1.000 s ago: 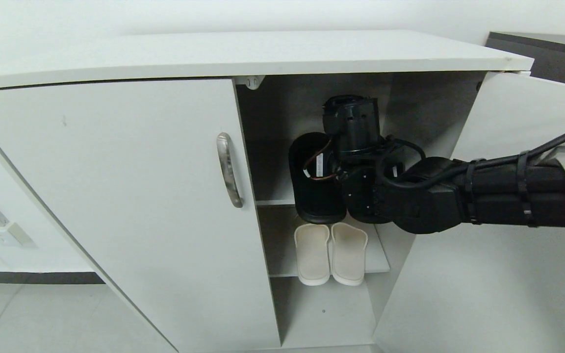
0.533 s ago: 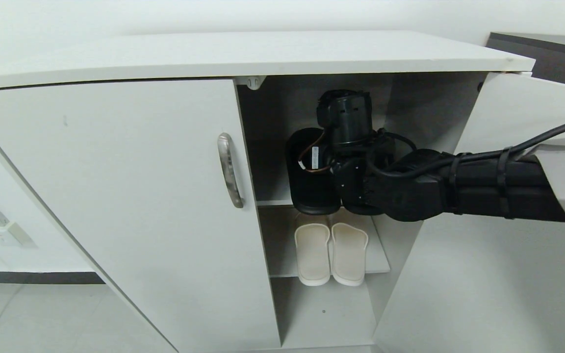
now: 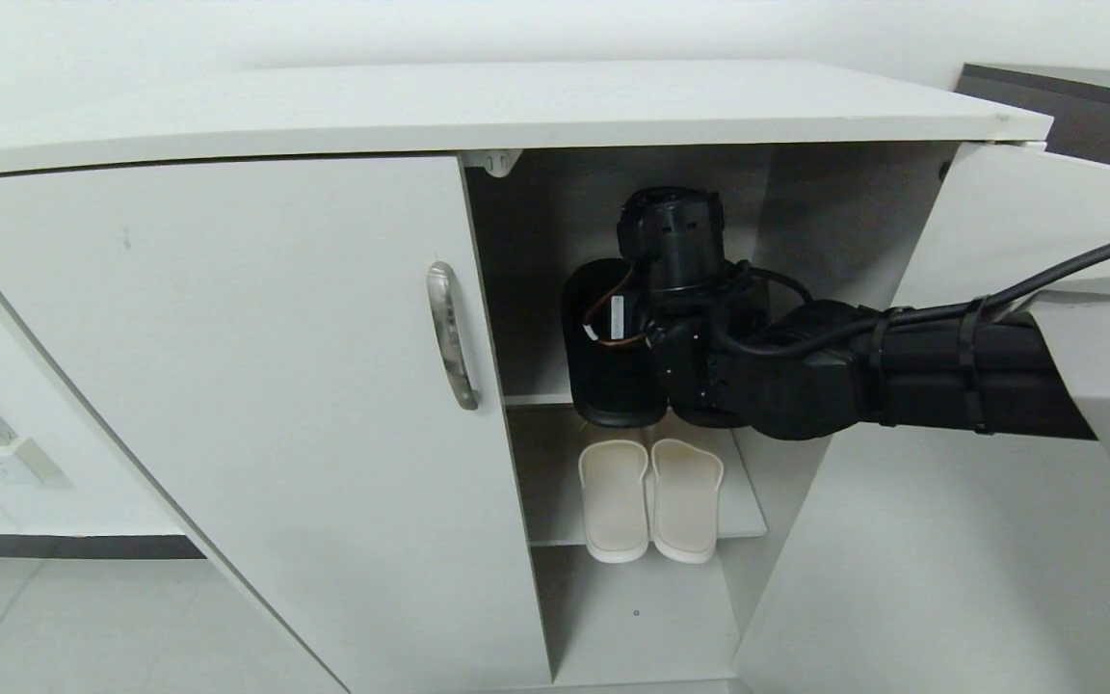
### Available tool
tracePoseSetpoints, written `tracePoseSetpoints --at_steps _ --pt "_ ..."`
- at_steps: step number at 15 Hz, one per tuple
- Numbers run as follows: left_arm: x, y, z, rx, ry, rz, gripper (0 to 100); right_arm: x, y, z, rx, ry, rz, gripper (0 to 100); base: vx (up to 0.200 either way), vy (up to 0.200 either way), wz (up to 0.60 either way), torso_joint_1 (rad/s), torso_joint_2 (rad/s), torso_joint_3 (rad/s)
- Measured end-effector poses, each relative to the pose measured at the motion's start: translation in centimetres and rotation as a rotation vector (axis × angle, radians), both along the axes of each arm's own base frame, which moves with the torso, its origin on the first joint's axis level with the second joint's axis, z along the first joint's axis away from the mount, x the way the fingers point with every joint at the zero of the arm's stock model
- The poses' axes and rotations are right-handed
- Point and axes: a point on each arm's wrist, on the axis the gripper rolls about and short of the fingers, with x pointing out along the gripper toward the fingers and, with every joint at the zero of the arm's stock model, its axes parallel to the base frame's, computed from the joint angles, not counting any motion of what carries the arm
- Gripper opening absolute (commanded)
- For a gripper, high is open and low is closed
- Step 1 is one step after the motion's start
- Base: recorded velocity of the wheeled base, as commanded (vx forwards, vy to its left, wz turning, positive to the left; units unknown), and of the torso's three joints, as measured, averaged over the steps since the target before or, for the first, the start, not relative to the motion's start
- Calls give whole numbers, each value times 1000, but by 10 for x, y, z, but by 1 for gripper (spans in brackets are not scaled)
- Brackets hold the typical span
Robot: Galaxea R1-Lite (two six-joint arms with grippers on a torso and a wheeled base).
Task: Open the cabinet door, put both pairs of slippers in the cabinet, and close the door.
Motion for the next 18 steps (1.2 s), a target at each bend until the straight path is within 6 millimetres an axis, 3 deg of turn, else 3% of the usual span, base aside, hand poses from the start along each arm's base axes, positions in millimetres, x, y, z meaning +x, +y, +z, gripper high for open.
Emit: tracePoseSetpoints --at_steps 2,3,6,10,14,18 --pt "0 0 0 0 0 0 0 0 0 0 -1 1 -2 0 0 0 0 0 0 0" --pt "0 0 0 0 0 0 0 0 0 -1 -1 2 0 100 0 0 0 0 0 0" --pt "0 0 0 0 0 0 0 -2 0 -2 -7 7 2 100 0 0 0 0 0 0" --pt "0 0 0 0 0 0 0 -19 -1 -1 -23 22 25 100 0 0 0 0 0 0" --pt "0 0 0 0 0 0 0 -53 -9 2 -34 46 67 100 0 0 0 0 0 0" --pt "0 0 0 -1 0 0 0 -100 -27 -3 -15 74 164 100 0 0 0 0 0 0"
